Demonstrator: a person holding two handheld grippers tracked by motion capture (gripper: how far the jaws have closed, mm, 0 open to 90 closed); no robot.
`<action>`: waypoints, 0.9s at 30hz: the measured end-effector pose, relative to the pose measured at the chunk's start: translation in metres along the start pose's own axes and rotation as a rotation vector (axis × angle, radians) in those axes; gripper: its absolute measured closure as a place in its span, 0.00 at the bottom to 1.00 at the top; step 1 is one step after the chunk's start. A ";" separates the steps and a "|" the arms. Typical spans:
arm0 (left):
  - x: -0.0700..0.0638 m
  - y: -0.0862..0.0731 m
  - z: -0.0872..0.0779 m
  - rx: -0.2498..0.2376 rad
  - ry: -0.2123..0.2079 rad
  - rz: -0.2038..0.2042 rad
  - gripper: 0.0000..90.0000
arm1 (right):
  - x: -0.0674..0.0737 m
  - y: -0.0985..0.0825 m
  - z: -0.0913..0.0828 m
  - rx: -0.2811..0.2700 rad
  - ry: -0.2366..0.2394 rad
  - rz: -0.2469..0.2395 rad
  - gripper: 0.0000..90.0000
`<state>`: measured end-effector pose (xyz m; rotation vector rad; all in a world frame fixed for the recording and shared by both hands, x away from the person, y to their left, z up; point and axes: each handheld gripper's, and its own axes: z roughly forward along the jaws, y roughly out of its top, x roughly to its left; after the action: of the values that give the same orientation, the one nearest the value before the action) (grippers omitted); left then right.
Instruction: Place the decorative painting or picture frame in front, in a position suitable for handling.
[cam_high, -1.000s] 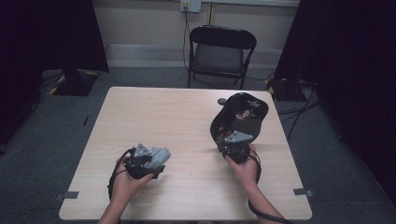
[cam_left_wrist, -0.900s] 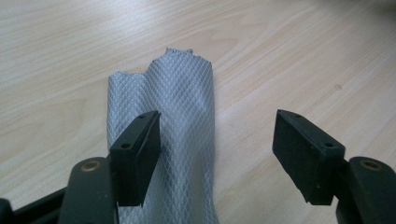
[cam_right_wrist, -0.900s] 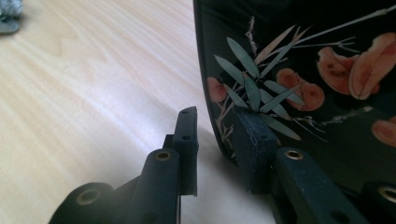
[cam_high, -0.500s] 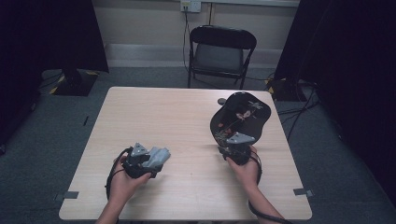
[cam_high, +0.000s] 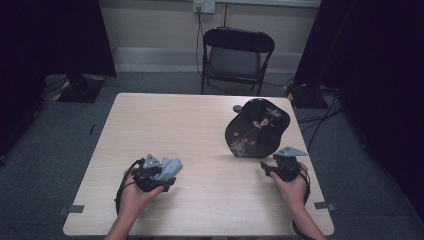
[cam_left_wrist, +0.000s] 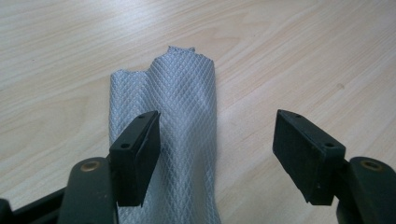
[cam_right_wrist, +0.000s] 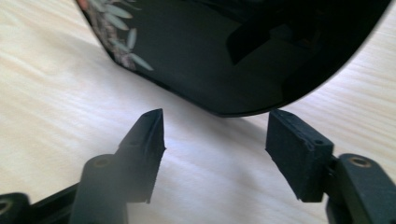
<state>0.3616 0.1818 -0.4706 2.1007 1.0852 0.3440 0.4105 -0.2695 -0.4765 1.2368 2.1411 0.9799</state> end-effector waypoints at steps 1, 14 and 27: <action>0.000 0.000 0.000 0.000 0.000 0.000 0.36 | -0.002 0.000 0.000 -0.002 -0.007 0.006 0.40; 0.002 0.001 0.002 0.005 0.002 0.007 0.36 | -0.029 0.013 0.006 -0.031 0.028 0.027 0.33; -0.001 0.001 0.000 0.013 0.008 0.007 0.35 | -0.009 -0.001 -0.007 -0.010 0.039 0.015 0.38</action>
<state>0.3620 0.1806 -0.4699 2.1165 1.0876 0.3500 0.4098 -0.2801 -0.4724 1.2399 2.1565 1.0281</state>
